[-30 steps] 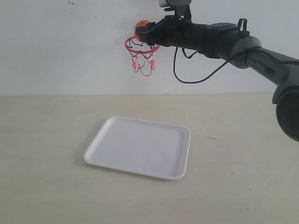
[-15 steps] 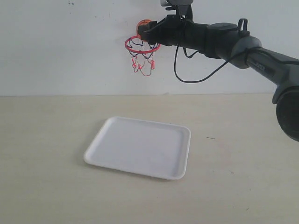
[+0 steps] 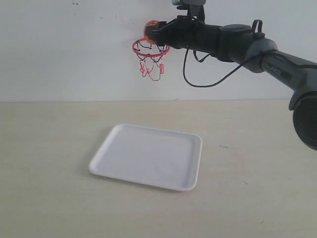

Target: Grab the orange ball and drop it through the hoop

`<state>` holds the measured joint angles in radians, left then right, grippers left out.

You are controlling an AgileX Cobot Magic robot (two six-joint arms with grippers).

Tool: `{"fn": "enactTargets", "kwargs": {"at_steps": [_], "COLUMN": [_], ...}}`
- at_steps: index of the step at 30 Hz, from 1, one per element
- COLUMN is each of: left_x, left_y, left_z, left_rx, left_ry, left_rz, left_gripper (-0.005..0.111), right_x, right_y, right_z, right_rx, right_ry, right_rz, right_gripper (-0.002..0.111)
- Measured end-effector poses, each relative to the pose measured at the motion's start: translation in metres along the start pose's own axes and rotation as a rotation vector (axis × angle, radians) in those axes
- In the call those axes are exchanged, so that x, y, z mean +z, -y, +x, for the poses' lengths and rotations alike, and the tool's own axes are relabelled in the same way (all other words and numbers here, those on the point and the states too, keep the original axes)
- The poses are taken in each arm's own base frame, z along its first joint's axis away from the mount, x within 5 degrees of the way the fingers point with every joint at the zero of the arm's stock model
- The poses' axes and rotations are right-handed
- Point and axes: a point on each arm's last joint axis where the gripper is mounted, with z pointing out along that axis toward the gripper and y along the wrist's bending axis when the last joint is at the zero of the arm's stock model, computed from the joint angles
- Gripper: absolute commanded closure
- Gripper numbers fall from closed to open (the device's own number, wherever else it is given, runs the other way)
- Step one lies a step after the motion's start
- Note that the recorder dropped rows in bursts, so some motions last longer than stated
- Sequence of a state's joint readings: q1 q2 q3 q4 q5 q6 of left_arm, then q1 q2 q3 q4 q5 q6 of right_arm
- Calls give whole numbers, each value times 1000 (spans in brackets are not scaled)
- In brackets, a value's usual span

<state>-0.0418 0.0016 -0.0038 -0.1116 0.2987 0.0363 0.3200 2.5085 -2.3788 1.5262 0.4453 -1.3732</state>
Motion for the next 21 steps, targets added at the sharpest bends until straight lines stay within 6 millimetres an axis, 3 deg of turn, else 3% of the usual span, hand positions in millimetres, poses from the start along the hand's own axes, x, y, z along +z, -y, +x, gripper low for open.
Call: {"fn": "enactTargets", "kwargs": {"at_steps": [3,8,10,16,21], "left_x": [0,0,0,0,0], "left_y": [0,0,0,0,0], "left_z": [0,0,0,0,0], "left_rx": [0,0,0,0,0], "left_ry": [0,0,0,0,0], "left_rz": [0,0,0,0,0], "left_gripper": [103,103,103,103,103], "right_x": [0,0,0,0,0], "right_y": [-1,-1,1,6,7], "right_z": [0,0,0,-1,-1], "right_rx": [2,7,25,98,114], "right_ry": [-1,-1,1,17,20], "right_rz": [-7,-7,7,64,71], "right_gripper": [94,38,27,33,54]}}
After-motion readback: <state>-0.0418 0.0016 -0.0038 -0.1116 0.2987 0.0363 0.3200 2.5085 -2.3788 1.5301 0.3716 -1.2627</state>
